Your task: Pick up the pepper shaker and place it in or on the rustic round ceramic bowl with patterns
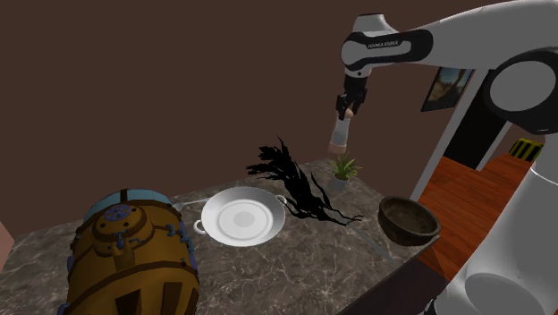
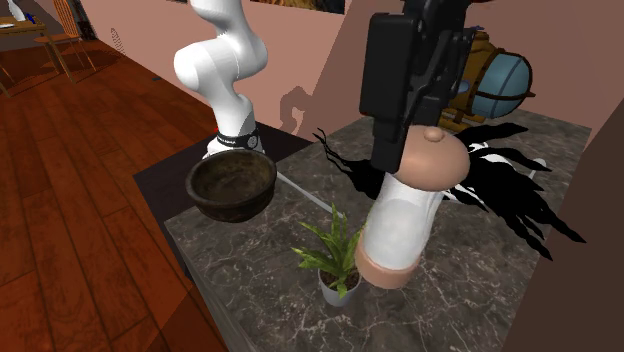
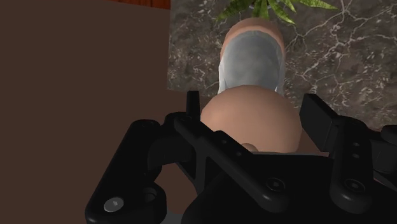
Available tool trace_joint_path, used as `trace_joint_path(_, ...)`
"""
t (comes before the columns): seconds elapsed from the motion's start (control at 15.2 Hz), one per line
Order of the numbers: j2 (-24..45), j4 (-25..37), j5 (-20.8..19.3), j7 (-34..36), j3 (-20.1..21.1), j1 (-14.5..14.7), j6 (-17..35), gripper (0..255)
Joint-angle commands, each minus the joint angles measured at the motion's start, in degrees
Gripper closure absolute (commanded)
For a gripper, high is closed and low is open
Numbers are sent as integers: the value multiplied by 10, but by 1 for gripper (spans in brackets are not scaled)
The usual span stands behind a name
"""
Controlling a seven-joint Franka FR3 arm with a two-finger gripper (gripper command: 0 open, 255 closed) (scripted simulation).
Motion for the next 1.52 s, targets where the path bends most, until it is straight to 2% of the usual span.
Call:
trace_joint_path(0.0,3,20,2,-3,0,0,-17,255)
trace_joint_path(0.07,3,23,2,-3,0,0,-20,255)
trace_joint_path(0.73,-231,-189,-65,16,11,-4,-37,255)
trace_joint_path(1.45,-468,-327,-105,4,32,-38,-133,255)
